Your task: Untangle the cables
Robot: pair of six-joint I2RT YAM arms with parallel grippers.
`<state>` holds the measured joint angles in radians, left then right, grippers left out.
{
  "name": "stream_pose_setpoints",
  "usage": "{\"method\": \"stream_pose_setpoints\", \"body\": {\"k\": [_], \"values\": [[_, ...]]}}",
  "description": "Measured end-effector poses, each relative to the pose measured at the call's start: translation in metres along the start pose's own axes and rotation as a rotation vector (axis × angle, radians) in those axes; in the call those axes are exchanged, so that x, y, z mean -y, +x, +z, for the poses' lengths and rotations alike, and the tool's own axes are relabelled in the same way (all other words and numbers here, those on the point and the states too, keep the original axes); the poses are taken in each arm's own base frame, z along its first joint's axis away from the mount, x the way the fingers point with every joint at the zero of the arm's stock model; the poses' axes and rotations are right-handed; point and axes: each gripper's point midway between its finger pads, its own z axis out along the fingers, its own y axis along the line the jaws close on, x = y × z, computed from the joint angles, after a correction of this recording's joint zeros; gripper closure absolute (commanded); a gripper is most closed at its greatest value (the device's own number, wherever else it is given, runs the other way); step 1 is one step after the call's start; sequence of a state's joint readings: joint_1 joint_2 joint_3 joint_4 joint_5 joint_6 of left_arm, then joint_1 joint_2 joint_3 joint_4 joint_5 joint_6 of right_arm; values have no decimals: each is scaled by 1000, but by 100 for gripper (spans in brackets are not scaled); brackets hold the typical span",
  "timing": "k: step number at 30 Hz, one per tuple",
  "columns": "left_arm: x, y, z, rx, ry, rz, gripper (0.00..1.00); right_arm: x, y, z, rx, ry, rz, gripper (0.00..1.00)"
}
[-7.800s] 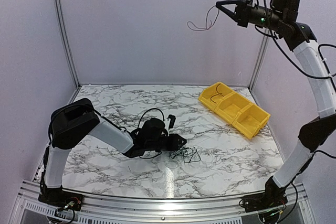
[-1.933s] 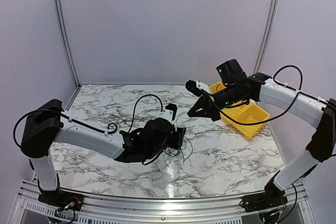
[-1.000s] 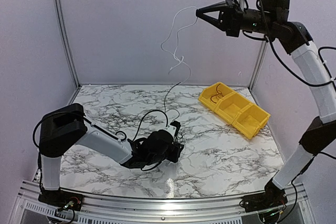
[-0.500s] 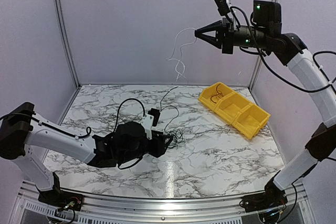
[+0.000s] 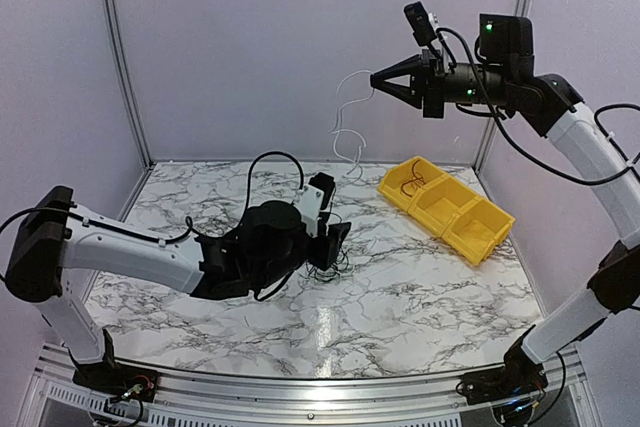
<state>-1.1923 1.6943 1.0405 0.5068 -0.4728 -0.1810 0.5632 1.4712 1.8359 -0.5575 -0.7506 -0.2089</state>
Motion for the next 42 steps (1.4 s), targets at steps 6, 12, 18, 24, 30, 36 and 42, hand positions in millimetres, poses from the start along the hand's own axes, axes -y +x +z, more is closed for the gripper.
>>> {"method": "stream_pose_setpoints", "body": {"k": [6, 12, 18, 24, 30, 36, 42], "values": [[6, 5, 26, -16, -21, 52, 100, 0, -1, 0, 2, 2, 1, 100], [3, 37, 24, -78, -1, 30, 100, 5, -45, -12, 77, 47, -69, 100], [-7, 114, 9, -239, 5, 2, 67, 4, -92, -31, 187, 85, -139, 100], [-1, 110, -5, -234, 11, -36, 44, 12, -43, -15, 93, 80, -73, 100], [5, 33, -36, -74, 34, -95, 33, 23, 23, 5, -58, 79, -21, 100], [-10, -37, -59, 84, -40, -71, 30, 31, 73, 14, -176, 99, 23, 100], [-16, -108, -52, 212, -141, -61, 31, 30, 102, 26, -239, 85, 65, 100]]}}
